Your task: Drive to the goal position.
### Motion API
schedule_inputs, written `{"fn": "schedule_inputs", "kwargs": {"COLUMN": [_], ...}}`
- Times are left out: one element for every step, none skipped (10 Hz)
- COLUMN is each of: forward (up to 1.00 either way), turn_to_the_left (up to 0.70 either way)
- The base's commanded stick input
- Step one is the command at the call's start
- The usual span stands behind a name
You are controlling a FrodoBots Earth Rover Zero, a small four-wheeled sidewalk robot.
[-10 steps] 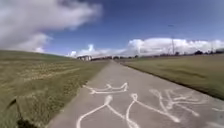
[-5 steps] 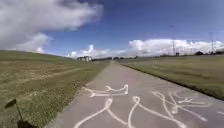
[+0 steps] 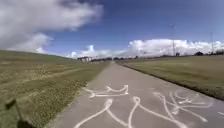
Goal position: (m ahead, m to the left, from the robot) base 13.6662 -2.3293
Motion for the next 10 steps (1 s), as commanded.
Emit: {"fn": "schedule_inputs", "kwargs": {"forward": [0.15,0.48,0.70,0.70,0.70,0.70,0.70,0.70,0.70,0.70], "turn_to_the_left": [0.00,0.00,0.00,0.00,0.00,0.00,0.00,0.00,0.00,0.00]}}
